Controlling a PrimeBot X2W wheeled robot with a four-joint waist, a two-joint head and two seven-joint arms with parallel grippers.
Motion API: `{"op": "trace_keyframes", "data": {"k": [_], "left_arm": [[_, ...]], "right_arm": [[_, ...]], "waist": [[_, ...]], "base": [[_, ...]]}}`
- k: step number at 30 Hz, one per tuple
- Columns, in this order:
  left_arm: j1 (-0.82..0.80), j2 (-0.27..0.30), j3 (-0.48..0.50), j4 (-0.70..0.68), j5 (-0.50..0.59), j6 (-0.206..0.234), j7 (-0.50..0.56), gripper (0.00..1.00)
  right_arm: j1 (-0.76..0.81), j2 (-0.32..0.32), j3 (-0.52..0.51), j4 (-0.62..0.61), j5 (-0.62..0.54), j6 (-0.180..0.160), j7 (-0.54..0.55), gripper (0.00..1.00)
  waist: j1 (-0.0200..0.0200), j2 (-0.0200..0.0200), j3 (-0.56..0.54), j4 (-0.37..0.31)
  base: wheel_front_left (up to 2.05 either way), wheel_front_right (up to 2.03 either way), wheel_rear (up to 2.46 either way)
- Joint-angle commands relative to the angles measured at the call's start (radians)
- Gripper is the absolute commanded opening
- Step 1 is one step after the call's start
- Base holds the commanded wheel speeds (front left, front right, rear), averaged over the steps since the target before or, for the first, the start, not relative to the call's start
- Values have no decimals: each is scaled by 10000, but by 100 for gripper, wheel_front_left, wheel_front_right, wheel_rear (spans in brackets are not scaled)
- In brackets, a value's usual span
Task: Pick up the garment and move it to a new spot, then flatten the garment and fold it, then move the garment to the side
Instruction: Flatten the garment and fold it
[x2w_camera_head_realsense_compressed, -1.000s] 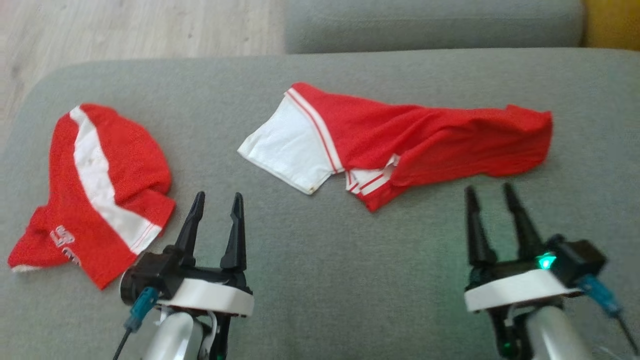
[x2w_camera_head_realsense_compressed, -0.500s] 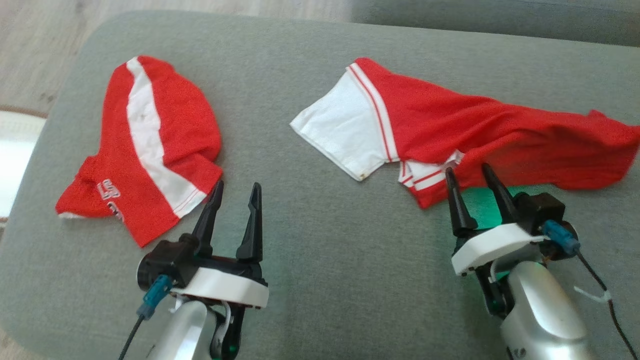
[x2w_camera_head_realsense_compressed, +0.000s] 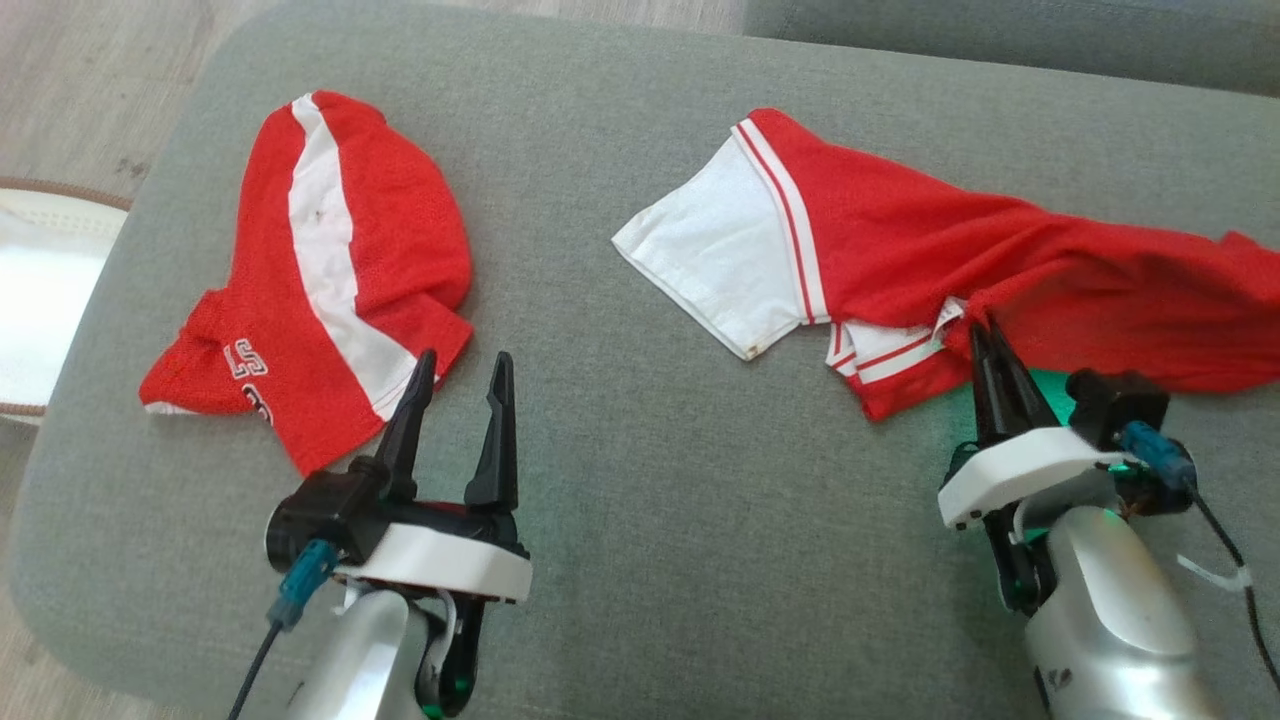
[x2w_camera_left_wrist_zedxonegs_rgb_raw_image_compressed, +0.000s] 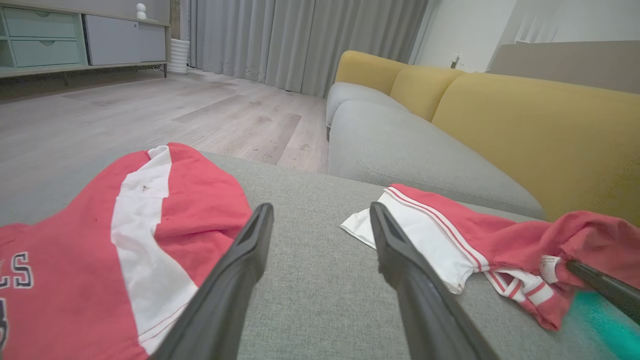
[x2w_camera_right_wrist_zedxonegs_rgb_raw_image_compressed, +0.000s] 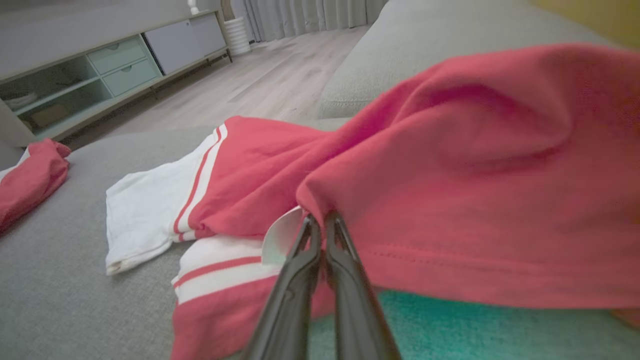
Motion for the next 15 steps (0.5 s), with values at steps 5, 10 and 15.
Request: {"op": "trace_keyframes", "data": {"k": [5, 10, 15], "left_arm": [[-158, 32, 398, -269, 67, 71, -80, 100], [71, 32, 572, -267, 100, 30, -80, 100], [226, 32, 594, -309, 84, 12, -80, 100]], "right_arm": [[115, -16, 145, -1039, 351, 77, -109, 0], [804, -16, -430, -2196, 361, 77, -109, 0], [1619, -389, -2200, -3174, -490, 77, -109, 0]], "waist": [[0, 0, -302, -367], [0, 0, -683, -1031], [0, 0, -1081, -1719]], "base": [[0, 0, 0], [0, 0, 0], [0, 0, 0]]}}
